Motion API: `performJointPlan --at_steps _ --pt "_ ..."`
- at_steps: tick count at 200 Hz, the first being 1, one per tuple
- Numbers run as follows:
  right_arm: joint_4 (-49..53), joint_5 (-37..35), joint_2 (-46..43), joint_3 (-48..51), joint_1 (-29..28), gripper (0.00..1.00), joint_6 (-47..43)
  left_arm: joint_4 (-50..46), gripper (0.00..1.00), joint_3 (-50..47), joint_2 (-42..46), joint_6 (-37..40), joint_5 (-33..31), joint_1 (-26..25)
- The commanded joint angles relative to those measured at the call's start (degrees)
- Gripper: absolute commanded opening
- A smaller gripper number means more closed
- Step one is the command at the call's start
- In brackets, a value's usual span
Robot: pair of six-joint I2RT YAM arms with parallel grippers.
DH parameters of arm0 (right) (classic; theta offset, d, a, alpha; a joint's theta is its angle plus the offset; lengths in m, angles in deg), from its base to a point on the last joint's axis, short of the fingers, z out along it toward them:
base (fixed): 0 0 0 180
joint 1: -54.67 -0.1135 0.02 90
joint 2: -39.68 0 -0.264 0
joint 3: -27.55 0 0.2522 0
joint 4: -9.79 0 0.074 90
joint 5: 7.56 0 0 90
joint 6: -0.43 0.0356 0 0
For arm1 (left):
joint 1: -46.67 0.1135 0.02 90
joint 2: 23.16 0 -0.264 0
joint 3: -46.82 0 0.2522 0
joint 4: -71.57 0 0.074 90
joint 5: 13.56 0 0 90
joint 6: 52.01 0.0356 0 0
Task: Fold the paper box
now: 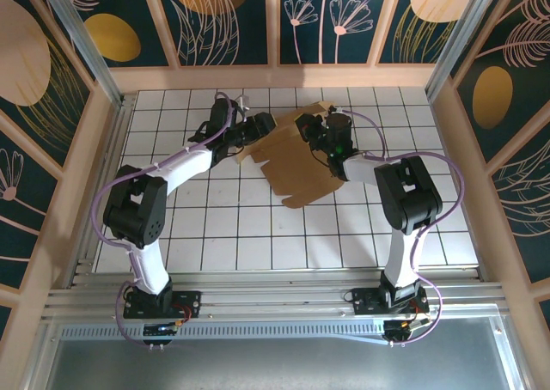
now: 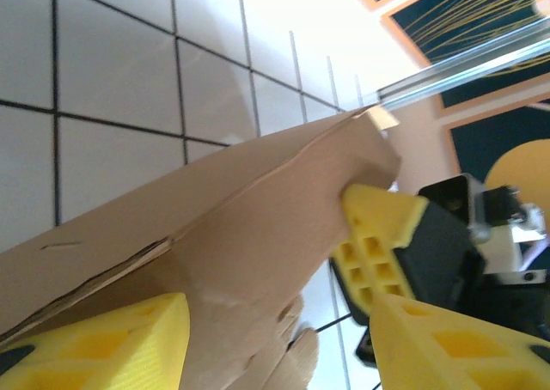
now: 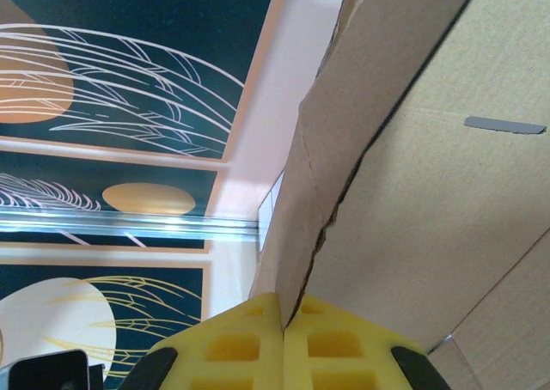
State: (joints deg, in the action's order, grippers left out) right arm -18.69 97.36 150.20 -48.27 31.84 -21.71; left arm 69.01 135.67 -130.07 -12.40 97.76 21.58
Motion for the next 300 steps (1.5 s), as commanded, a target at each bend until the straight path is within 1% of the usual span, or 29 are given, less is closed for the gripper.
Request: performJointPlan --at_steps 1,28,35,41,48,58,72,78,84,94,104,113,134,154,174,202,230,252,268,300 --pt "1.0 0.8 0.7 0.2 -1.0 0.06 -0.7 9.0 0.56 -1.3 -1.9 -5.0 3.5 0.0" --pt "0.7 1.0 0.9 0.3 -1.1 0.06 -0.3 14.6 0.53 -1.3 -3.9 -9.3 5.4 0.0" --pt "0.8 0.9 0.9 0.4 -1.0 0.06 -0.3 14.6 0.54 -1.2 -4.1 -9.9 5.7 0.0" --pt "0.8 0.9 0.9 0.4 -1.0 0.06 -0.3 12.7 0.54 -0.8 -4.0 -8.9 4.8 0.0" --pt "0.7 0.8 0.9 0.5 -1.0 0.06 -0.4 8.1 0.54 0.1 -3.2 -6.2 1.6 0.0" --pt "0.9 0.7 0.8 0.6 -1.0 0.06 -0.4 0.8 0.54 1.1 -0.8 -1.9 -5.7 0.0" --pt "1.0 0.6 0.7 0.8 -1.0 0.06 -0.6 -7.7 0.53 1.5 2.5 0.9 -15.8 0.0" --pt "1.1 0.6 0.6 0.9 -1.0 0.06 -0.6 -10.7 0.52 2.0 3.4 1.9 -17.9 0.0" --pt "1.2 0.5 0.6 1.0 -1.0 0.06 -0.8 -13.4 0.52 2.6 3.7 2.7 -18.3 -0.1" --pt "1.2 0.3 0.6 0.9 -1.0 0.07 -0.8 -16.8 0.5 3.4 3.9 3.6 -16.7 -0.1" --pt "1.5 0.0 0.7 0.7 -1.0 0.07 -0.7 -17.2 0.51 2.7 4.1 4.3 -13.6 -0.3" --pt "1.7 0.0 1.0 0.6 -1.0 0.07 -0.6 -17.3 0.5 2.0 4.3 4.2 -12.4 -0.6" --pt "1.5 0.1 1.1 0.4 -1.1 0.07 -0.4 -17.0 0.56 2.0 3.5 4.3 -11.0 -0.7" --pt "1.6 0.3 1.1 0.2 -1.3 0.07 -0.4 -13.9 0.62 2.6 1.8 3.5 -10.0 -0.7" --pt "1.8 0.3 1.0 0.1 -1.3 0.07 -0.6 -9.9 0.65 3.5 -0.6 1.4 -6.5 -0.7" --pt "2.0 0.3 0.9 0.1 -1.3 0.07 -0.7 -4.6 0.66 3.8 -3.6 -3.9 -0.4 -0.7" --pt "1.9 0.5 0.9 0.3 -1.3 0.07 -0.7 -2.1 0.66 3.7 -4.6 -6.5 -0.1 -0.7" --pt "1.7 0.8 0.9 0.4 -1.3 0.07 -0.6 -0.4 0.57 4.1 -5.2 -7.4 -0.7 -0.6" --pt "1.5 0.9 0.9 0.7 -1.3 0.07 -0.4 0.8 0.53 4.5 -5.7 -8.3 -0.9 -0.6" --pt "1.3 0.9 0.7 1.1 -1.3 0.08 -0.3 2.3 0.31 5.8 -7.4 -10.0 0.2 -0.6"
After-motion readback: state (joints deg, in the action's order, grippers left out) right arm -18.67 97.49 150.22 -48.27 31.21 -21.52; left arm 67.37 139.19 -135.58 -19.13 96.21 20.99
